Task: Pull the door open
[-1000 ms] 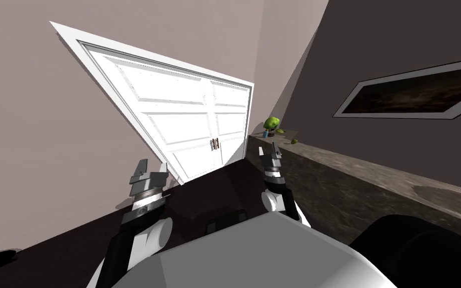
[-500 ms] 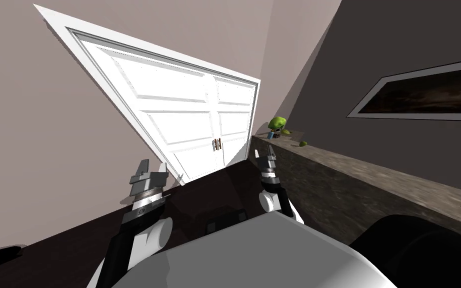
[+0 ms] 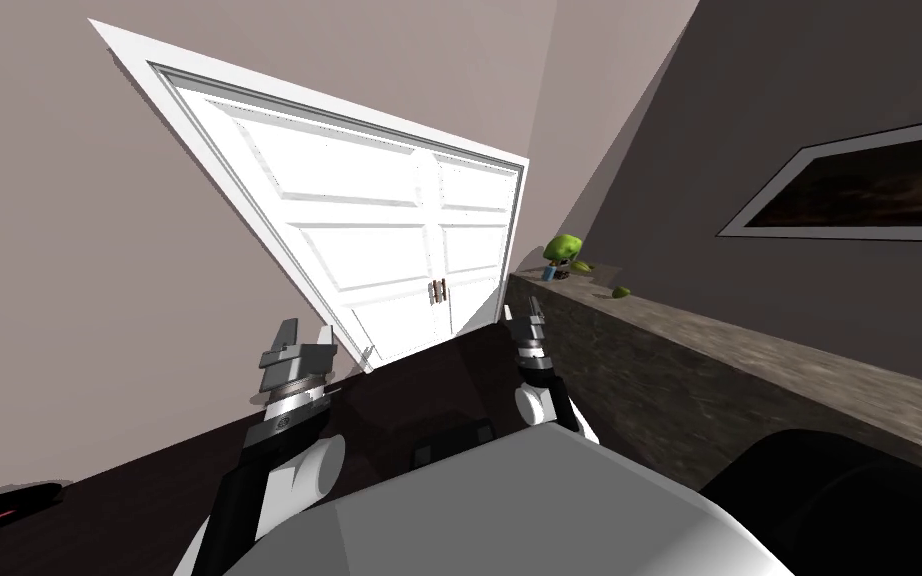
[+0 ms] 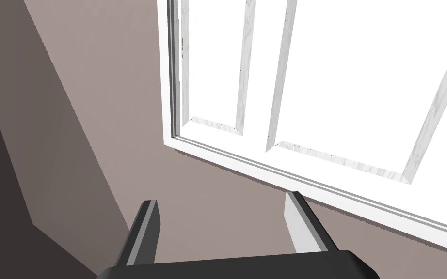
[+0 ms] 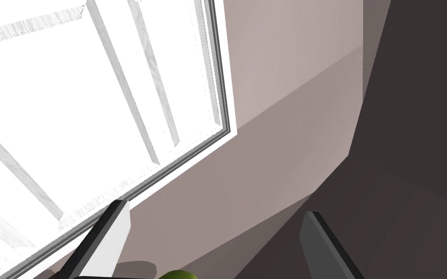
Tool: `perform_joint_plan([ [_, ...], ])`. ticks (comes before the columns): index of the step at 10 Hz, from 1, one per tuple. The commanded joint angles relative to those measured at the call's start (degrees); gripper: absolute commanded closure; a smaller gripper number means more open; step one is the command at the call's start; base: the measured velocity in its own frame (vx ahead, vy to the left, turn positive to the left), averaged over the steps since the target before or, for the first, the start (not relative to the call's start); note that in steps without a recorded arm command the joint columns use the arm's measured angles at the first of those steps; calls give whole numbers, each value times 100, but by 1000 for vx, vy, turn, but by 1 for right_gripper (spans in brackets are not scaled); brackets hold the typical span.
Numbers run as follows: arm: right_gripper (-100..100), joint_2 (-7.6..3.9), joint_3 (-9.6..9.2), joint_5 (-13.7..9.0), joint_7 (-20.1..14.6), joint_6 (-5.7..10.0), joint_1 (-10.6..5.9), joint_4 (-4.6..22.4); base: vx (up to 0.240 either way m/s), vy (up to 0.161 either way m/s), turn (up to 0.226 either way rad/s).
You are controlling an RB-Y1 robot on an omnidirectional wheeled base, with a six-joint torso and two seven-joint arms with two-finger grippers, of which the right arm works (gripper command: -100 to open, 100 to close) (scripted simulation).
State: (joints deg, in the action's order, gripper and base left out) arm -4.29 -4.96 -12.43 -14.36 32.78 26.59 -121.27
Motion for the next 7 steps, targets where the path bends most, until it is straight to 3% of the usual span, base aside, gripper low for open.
perform_joint_plan([
  [1,-100,-66,-33,-100,-207,43,-68,212,99,12,59],
  [7,-100,-291,-245,-461,-957,248,-235,977,102,15,73],
])
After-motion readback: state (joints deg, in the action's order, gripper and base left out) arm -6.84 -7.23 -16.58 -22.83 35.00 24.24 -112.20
